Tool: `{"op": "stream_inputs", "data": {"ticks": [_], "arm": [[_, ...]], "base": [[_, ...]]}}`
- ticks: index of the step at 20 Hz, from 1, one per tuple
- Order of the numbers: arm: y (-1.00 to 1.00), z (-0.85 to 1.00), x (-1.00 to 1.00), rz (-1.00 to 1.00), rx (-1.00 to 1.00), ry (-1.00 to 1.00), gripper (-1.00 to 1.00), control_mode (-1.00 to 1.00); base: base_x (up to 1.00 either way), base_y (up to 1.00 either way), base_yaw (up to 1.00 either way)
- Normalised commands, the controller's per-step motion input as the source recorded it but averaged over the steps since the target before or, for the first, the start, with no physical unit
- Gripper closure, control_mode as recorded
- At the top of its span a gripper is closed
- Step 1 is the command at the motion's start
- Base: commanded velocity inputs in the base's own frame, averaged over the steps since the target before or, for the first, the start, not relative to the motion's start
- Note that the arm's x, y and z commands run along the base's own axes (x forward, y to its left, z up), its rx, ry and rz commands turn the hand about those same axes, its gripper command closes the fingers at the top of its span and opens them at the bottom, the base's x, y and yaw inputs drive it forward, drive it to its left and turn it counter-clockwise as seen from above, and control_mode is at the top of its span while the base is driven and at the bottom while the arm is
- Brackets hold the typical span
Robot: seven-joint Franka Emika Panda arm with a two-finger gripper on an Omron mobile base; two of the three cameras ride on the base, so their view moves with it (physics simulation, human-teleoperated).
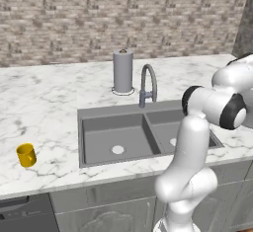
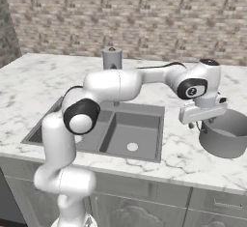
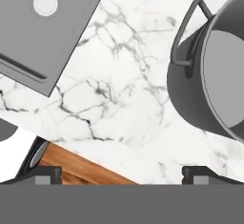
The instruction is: Place the pot in the left basin and the mug in the right basin of the sink.
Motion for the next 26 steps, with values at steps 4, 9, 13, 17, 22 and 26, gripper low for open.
{"op": "stream_inputs", "data": {"ticks": [4,9,13,17,22,26], "arm": [[-0.09,-0.18,0.14,0.01,0.0,0.0,-1.0,-1.0],[-0.04,-0.2,0.1,0.01,0.0,0.02,-1.0,-1.0],[-0.03,-0.17,0.09,0.01,0.0,0.02,-1.0,-1.0],[0.0,-0.29,0.09,0.01,0.0,0.0,-1.0,-1.0],[0.0,-0.3,0.15,0.01,0.0,0.0,-1.0,-1.0],[-0.03,-0.23,0.22,0.0,0.0,0.0,-1.0,-1.0]], "base": [[0.0,0.0,0.0],[0.0,0.0,0.0],[0.0,0.0,0.0],[0.0,0.0,0.0],[0.0,0.0,0.0],[0.0,0.0,0.0]]}}
